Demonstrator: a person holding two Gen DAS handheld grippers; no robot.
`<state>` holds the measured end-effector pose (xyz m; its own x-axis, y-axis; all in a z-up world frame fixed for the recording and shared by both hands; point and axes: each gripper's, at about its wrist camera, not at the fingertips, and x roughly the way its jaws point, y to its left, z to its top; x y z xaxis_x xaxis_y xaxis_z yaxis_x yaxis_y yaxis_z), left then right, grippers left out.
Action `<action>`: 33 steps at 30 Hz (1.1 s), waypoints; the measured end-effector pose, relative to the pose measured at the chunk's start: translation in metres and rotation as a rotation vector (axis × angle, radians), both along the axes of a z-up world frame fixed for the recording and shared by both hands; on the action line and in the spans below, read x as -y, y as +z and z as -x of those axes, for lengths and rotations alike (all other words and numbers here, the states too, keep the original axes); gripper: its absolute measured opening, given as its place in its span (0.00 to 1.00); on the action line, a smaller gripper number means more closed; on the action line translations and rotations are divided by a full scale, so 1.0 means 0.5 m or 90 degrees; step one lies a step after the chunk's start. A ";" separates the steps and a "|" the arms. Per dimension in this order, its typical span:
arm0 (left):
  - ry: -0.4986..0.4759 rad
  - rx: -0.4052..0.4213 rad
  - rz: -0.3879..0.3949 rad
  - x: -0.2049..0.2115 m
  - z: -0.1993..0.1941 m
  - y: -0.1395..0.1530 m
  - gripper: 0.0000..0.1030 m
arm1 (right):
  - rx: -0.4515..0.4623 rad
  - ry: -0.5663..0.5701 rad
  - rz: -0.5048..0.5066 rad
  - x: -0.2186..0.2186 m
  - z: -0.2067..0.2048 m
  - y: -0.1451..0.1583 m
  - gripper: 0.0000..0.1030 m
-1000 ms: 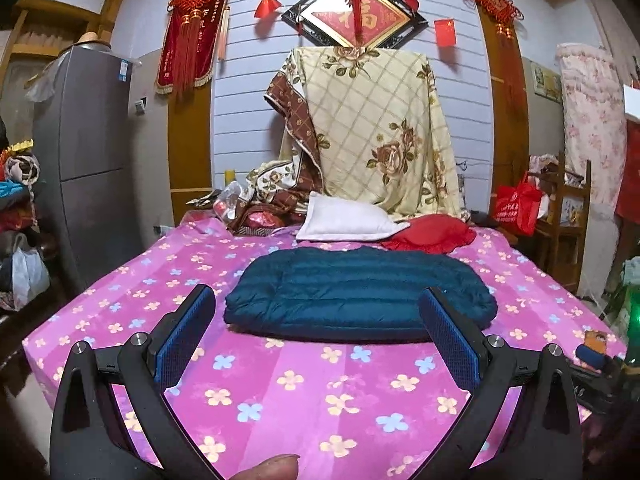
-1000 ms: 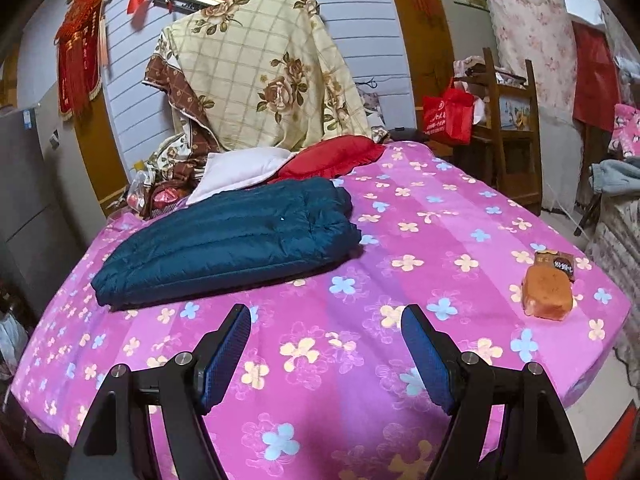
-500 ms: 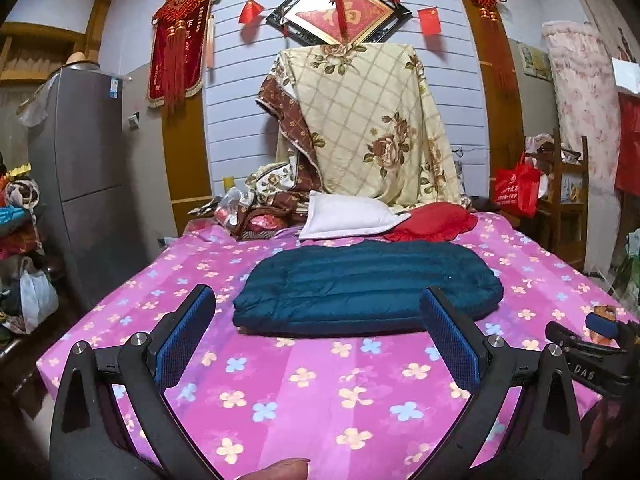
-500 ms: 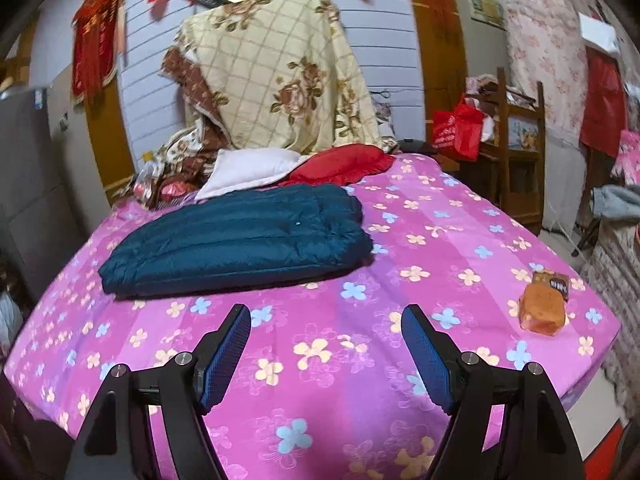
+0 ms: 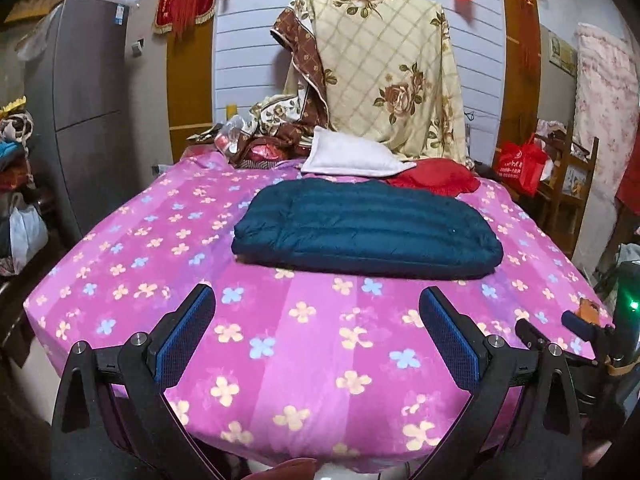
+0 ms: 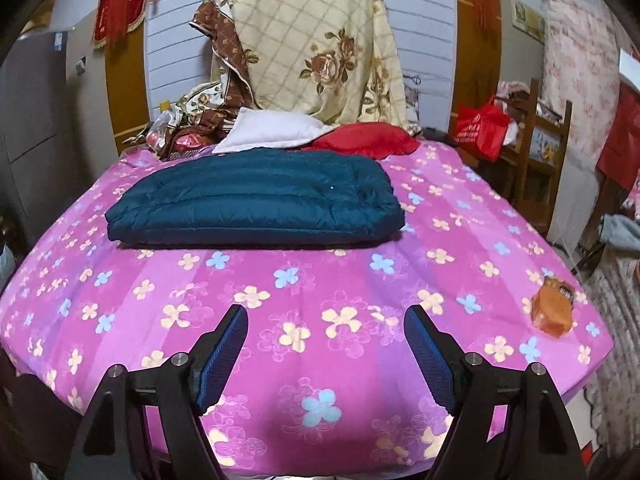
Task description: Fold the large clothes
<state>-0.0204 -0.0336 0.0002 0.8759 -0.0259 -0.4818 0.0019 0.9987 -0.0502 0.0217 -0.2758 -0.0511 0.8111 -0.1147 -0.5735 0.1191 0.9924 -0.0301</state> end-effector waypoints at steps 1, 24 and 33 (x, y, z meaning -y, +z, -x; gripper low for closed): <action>0.000 -0.002 -0.003 0.002 0.000 0.000 0.99 | -0.002 -0.003 0.007 -0.001 0.000 -0.001 0.76; 0.005 -0.146 0.005 -0.070 -0.139 -0.090 0.98 | -0.082 -0.008 -0.070 0.072 -0.118 -0.054 0.76; 0.039 -0.238 0.090 -0.204 -0.395 -0.179 0.93 | -0.105 -0.037 -0.302 0.242 -0.331 -0.126 0.76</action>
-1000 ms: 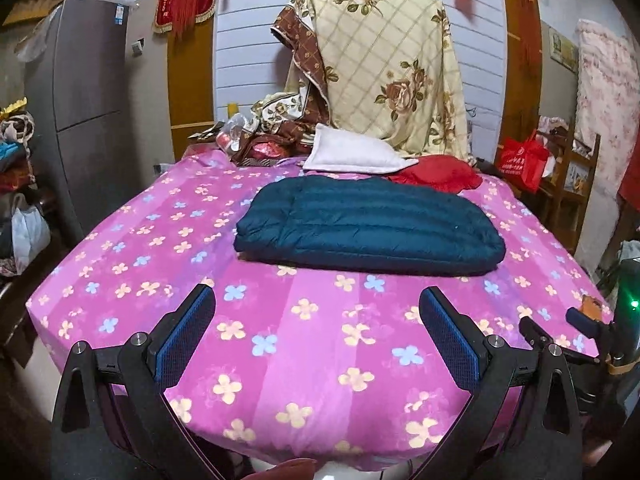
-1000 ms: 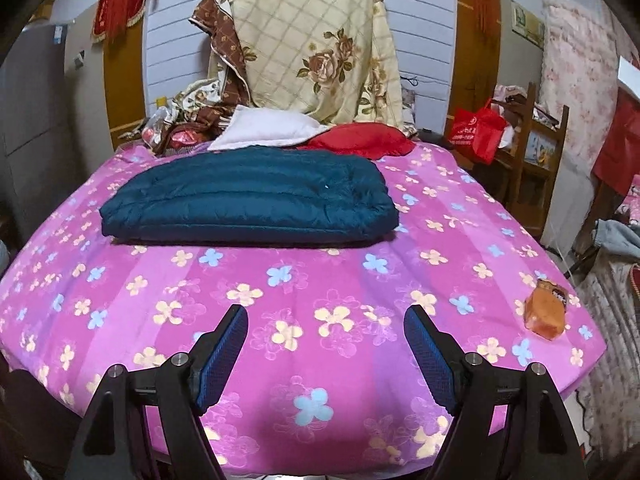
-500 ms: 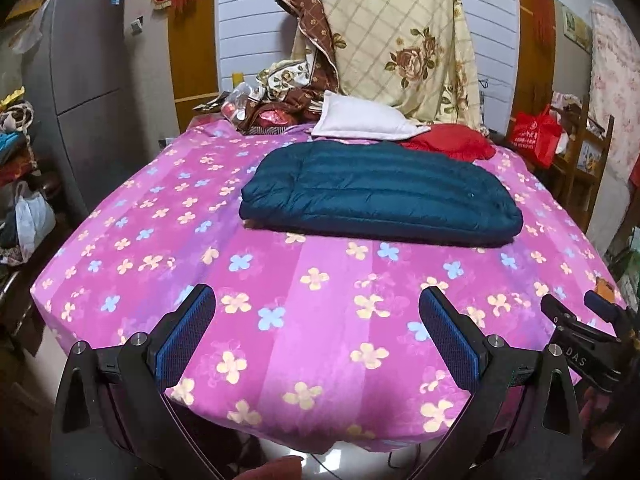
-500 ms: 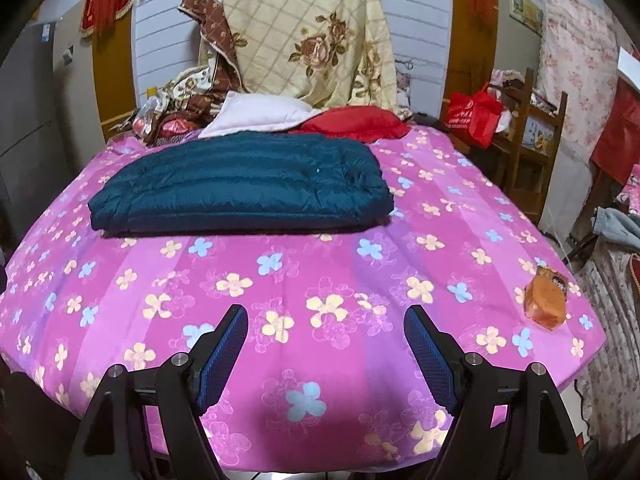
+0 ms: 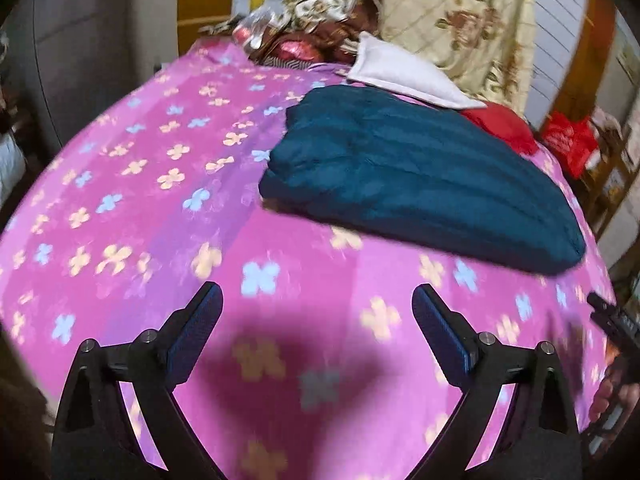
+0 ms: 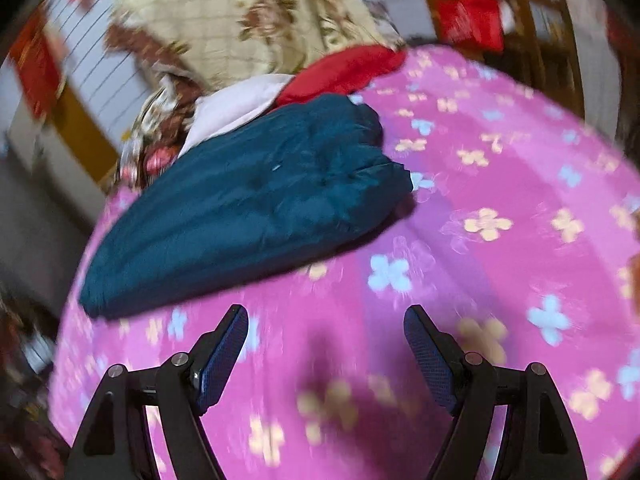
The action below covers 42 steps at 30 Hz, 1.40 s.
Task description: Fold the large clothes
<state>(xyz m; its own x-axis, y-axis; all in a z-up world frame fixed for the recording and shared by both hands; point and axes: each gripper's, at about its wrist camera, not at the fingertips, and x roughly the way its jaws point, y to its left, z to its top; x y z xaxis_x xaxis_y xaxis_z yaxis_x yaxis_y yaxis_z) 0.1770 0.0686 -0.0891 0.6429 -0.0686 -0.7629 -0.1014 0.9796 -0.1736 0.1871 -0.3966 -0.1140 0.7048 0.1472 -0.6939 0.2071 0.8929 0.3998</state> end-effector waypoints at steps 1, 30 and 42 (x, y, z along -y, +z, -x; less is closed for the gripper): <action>0.006 -0.006 0.006 -0.008 -0.021 -0.004 0.93 | -0.007 -0.011 -0.023 0.016 -0.021 -0.009 0.76; 0.029 -0.007 -0.034 -0.038 -0.198 -0.005 0.92 | -0.050 0.015 -0.028 0.078 -0.123 -0.021 0.20; 0.014 0.063 -0.058 0.022 -0.049 0.063 0.92 | -0.038 -0.032 -0.069 0.117 -0.194 -0.003 0.27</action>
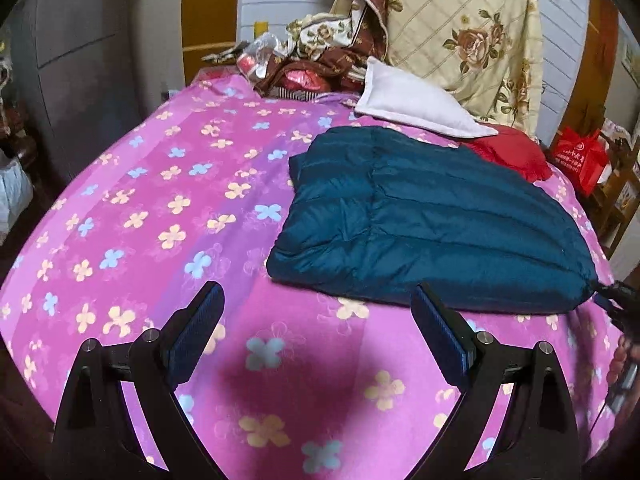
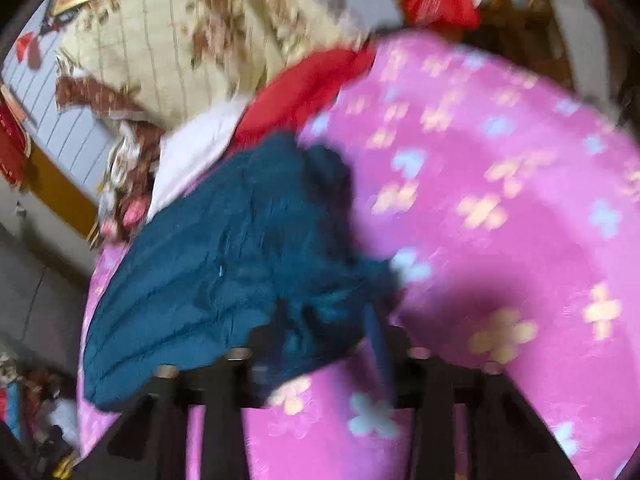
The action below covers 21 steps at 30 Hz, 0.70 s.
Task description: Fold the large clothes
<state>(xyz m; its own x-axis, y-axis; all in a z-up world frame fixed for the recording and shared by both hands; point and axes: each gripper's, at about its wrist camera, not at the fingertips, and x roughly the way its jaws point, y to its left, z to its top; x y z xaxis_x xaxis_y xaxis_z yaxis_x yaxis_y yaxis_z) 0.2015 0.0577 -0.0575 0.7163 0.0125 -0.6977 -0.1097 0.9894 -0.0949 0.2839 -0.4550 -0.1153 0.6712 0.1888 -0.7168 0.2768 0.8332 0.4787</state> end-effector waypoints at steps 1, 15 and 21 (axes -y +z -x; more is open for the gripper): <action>-0.001 0.009 -0.010 0.007 0.011 0.004 0.92 | -0.036 0.018 -0.013 -0.010 -0.008 -0.021 0.27; 0.048 0.212 -0.101 0.080 0.243 0.116 0.92 | 0.036 0.053 0.149 -0.123 0.283 0.069 0.52; 0.042 0.290 -0.096 0.093 0.372 0.170 0.99 | 0.135 0.048 0.190 -0.212 0.421 0.135 0.68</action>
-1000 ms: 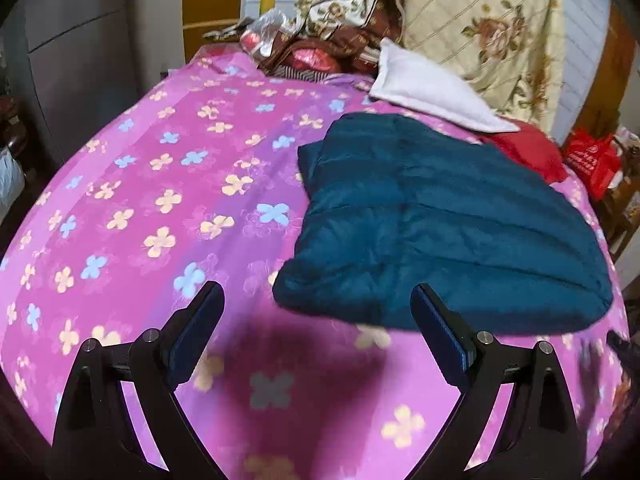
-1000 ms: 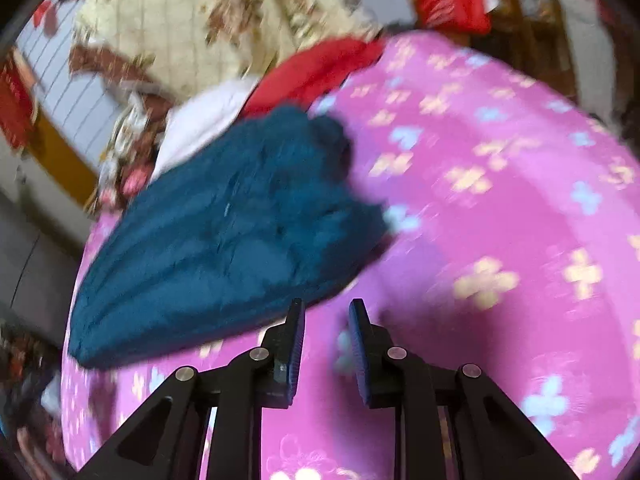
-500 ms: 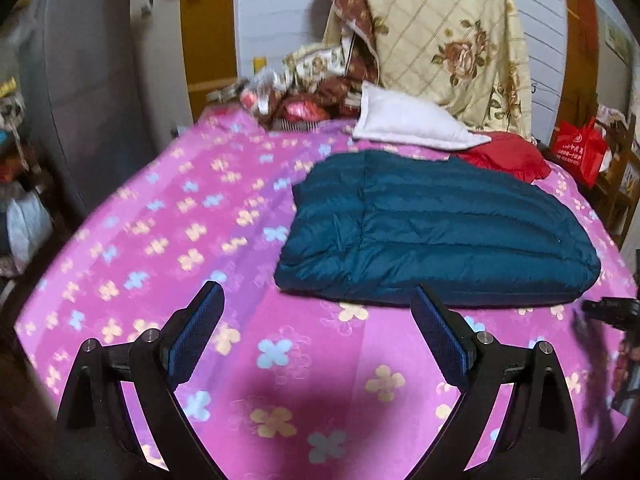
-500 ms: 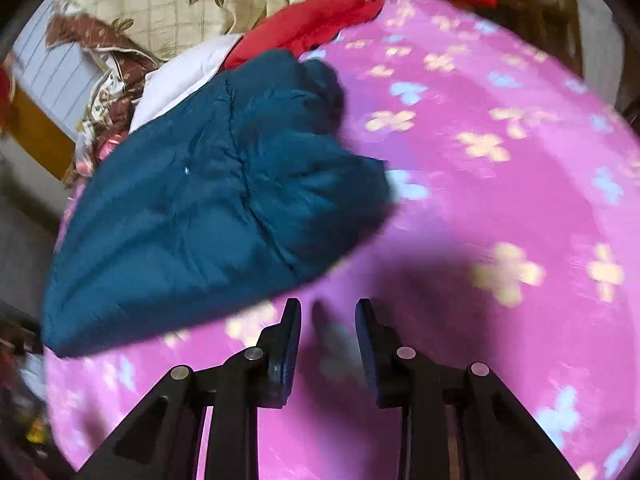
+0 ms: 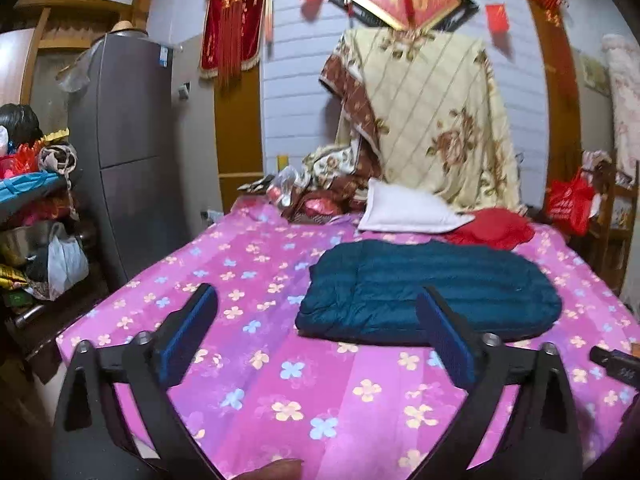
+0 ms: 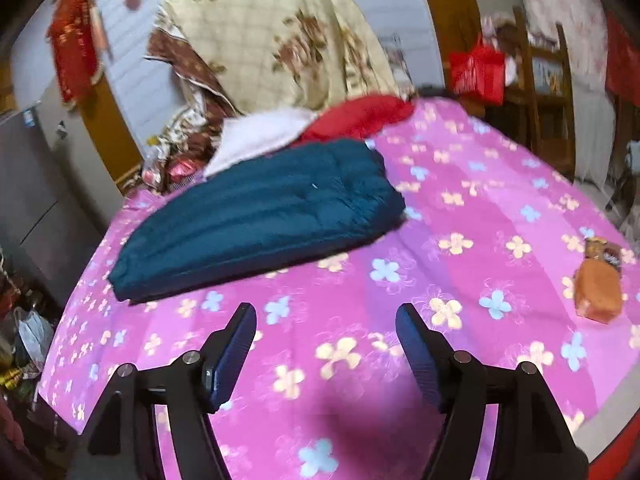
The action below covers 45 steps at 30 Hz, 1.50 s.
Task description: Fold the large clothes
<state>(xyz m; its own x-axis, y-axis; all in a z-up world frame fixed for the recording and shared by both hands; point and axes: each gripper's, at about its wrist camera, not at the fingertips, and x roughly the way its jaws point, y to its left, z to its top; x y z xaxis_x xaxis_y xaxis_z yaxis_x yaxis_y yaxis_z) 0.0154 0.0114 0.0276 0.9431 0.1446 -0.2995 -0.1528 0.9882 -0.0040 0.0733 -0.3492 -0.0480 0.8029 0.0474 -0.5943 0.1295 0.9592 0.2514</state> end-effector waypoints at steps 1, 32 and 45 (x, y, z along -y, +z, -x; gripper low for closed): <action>-0.009 0.006 0.008 -0.001 0.017 0.006 0.99 | 0.015 -0.001 0.004 -0.013 0.018 0.007 0.68; -0.130 -0.046 0.034 0.096 0.072 -0.025 0.99 | 0.026 -0.067 0.084 0.026 0.072 0.028 0.73; -0.140 -0.136 0.038 0.114 0.059 -0.067 0.99 | -0.034 0.010 0.137 -0.112 0.067 -0.043 0.73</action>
